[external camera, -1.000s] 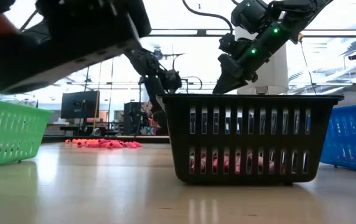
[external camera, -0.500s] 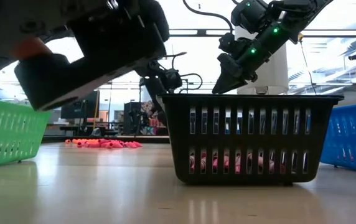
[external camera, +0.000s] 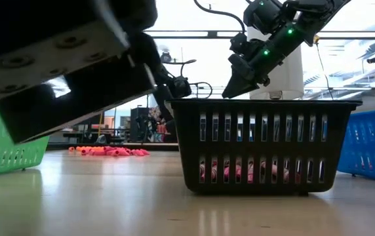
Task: Sort crayons
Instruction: Put the black crayon into the right blue bin
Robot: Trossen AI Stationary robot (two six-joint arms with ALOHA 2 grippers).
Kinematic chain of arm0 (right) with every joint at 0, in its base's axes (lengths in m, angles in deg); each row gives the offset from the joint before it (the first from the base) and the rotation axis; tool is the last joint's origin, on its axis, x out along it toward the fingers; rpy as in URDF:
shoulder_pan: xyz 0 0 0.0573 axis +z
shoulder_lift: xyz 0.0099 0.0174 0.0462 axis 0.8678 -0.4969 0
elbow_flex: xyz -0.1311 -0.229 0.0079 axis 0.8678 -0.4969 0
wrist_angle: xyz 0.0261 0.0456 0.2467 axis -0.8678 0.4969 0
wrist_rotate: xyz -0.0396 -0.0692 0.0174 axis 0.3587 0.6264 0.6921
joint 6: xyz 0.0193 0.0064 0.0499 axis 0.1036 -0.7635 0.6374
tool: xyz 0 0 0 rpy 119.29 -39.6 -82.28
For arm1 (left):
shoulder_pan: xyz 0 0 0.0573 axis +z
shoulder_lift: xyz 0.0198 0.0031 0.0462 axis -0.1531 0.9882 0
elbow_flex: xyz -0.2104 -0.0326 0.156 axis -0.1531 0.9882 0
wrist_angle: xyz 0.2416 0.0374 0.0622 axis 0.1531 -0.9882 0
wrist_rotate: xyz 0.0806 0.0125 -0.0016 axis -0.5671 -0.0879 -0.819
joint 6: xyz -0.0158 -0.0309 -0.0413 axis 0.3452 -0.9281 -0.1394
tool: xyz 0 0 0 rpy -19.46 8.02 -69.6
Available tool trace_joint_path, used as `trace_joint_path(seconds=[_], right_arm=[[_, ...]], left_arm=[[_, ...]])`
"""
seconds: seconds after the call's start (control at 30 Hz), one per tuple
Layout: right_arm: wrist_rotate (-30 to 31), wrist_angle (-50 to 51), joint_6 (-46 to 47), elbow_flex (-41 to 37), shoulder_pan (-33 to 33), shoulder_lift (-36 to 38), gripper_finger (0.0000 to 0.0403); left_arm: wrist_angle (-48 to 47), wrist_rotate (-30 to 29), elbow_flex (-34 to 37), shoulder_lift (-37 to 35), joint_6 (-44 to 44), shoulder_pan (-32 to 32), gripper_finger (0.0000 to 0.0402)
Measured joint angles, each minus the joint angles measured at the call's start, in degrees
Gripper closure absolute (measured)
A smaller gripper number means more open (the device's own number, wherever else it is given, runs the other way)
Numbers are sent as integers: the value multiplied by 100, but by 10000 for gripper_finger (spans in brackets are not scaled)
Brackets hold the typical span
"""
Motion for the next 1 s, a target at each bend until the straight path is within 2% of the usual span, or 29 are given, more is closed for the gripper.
trace_joint_path(seconds=[0.13,0.23,0.4,0.6,0.8,1.0], right_arm=[[-25,-19,-2,0,4,0,234],[-28,-18,17,0,4,0,234],[-54,-26,20,0,4,0,234],[-52,-58,-22,0,4,0,234],[-65,-88,-22,1,4,0,234],[-67,-84,-8,0,7,0,234]], left_arm=[[-153,2,-9,112,-153,32,232],[-162,254,-20,153,-305,121,232],[-495,290,-15,104,-142,63,232],[-1702,74,35,-151,68,-341,232],[-2008,-547,22,-330,314,-753,232],[-2271,-868,22,-321,408,-917,232]])
